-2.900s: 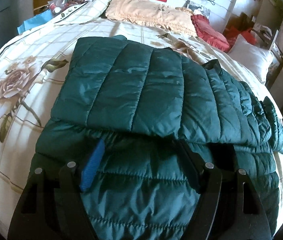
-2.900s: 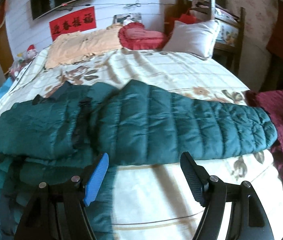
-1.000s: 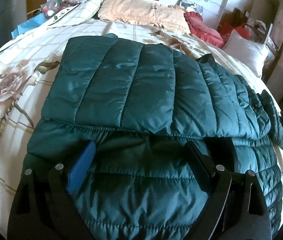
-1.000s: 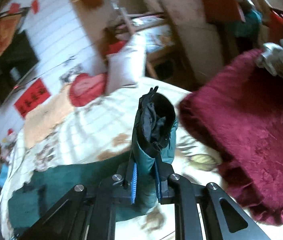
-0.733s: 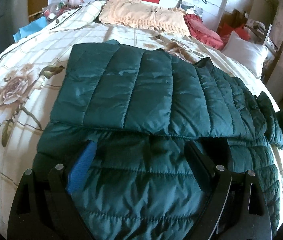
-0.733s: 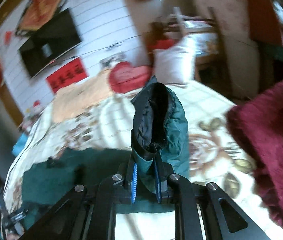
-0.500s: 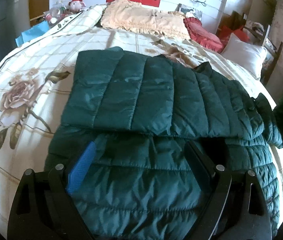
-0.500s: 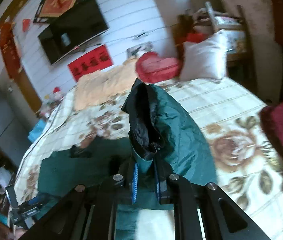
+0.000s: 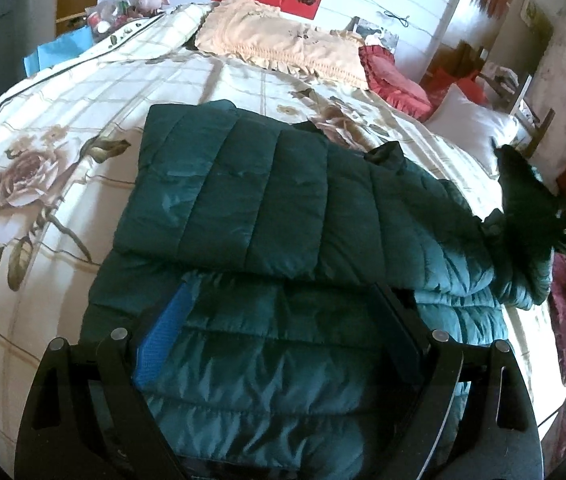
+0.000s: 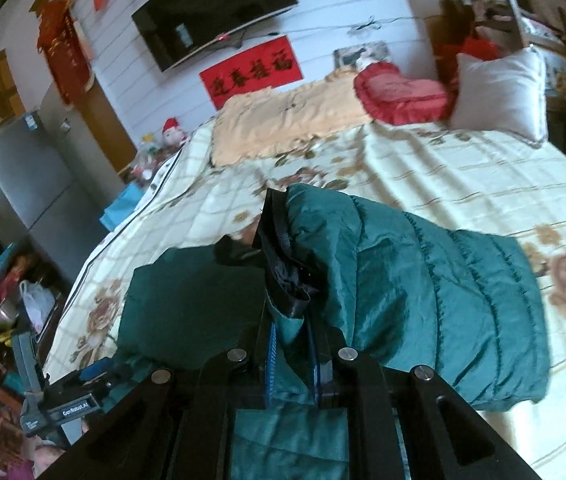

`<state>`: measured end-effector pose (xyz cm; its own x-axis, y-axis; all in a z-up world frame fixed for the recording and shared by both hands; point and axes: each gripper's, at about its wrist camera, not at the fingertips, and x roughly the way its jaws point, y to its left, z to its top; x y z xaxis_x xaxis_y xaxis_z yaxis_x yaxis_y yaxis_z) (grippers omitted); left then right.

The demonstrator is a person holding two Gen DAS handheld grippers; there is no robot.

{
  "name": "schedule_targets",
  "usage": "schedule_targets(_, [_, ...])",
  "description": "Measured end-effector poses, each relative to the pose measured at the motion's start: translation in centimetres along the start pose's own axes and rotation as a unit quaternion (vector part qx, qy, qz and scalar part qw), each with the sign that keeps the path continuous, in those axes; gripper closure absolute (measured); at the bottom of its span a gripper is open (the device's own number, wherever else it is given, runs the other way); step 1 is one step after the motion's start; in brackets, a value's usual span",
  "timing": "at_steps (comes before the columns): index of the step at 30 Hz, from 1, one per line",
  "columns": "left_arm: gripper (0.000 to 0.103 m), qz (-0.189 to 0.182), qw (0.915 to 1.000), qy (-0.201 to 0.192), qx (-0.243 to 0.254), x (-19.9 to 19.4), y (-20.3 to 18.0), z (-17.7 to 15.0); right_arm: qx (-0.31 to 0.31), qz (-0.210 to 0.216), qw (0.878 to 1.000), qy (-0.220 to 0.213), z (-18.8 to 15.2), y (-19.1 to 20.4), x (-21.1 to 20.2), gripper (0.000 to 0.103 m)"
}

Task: Fold large clothes
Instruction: 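Fold the held sleeve across the jacket body with the right gripper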

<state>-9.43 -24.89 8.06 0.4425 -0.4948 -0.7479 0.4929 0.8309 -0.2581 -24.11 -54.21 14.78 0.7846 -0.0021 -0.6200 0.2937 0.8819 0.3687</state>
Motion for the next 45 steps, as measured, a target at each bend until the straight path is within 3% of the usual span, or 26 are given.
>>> schedule_targets(16, [0.013, -0.011, 0.9998, 0.004, -0.017, 0.0, 0.9, -0.4, 0.016, 0.067, 0.995, 0.067, -2.3, 5.1, 7.6, 0.091])
schedule_targets(22, [0.013, -0.030, 0.9985, 0.007, -0.045, 0.0, 1.4, -0.1, 0.037, 0.098, 0.985, 0.138, -3.2, 5.7, 12.1, 0.087])
schedule_targets(26, [0.013, -0.054, 0.9960, 0.006, -0.070, -0.1, 1.5, 0.2, 0.058, 0.128, 0.984, 0.111, -2.9, 5.0, 10.1, 0.048])
schedule_targets(31, [0.013, -0.076, 0.9945, 0.001, -0.073, -0.2, -0.4, 1.0, 0.052, 0.144, 0.984, 0.090, -1.8, 4.4, 6.5, 0.048])
schedule_targets(36, [0.013, -0.093, 0.9942, -0.001, -0.054, -0.2, -3.6, 1.7, 0.081, 0.125, 0.985, 0.081, -1.6, 1.7, 5.3, 0.048])
schedule_targets(45, [0.013, -0.093, 0.9951, 0.034, 0.007, 3.7, -10.4, 3.1, 0.117, 0.127, 0.984, 0.037, -1.6, -1.9, -0.1, 0.047])
